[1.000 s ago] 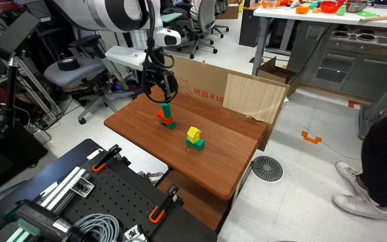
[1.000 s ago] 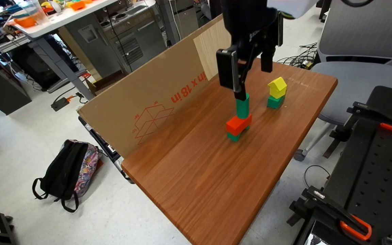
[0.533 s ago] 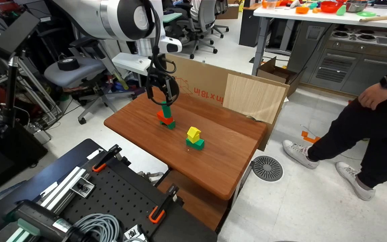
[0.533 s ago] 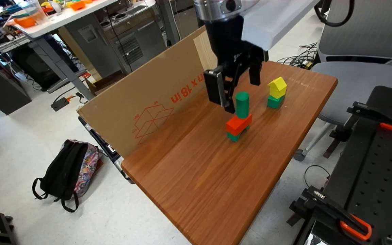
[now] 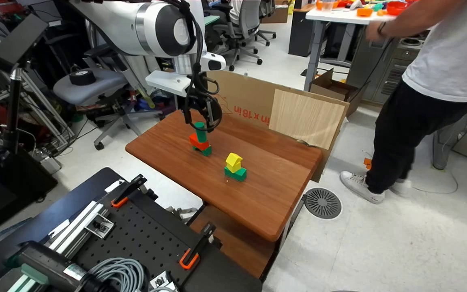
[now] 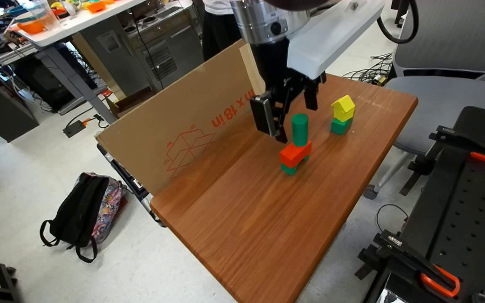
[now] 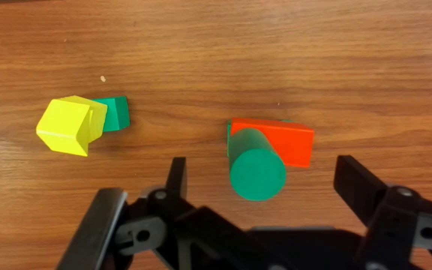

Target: Remove the green block from the top and put it on the table

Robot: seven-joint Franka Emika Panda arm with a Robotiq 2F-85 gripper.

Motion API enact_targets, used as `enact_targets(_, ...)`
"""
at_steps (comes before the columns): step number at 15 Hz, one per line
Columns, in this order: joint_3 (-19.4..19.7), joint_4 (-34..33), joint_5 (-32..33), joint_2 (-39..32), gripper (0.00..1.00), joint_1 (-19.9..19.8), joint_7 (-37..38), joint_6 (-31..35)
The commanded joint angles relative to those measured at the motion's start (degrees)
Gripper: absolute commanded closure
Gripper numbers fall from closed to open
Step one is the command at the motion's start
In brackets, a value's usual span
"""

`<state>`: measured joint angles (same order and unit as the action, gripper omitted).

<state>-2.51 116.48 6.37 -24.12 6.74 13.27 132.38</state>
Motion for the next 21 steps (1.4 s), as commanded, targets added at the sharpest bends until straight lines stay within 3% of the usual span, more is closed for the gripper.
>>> enact_targets(1, 1.65, -3.09, 1.02, -2.37, 0.28, 1.13, 1.51, -2.32)
enact_targets(9, 1.87, -4.27, 0.22, -2.81, 0.88, 0.86, 1.3, -4.84)
enact_targets(14, 2.0, -5.66, -0.82, -2.32, 0.91, -0.61, -0.48, -7.61)
enact_targets(21, 3.46, -15.23, -1.17, -8.54, 0.91, -4.87, -7.52, -7.02)
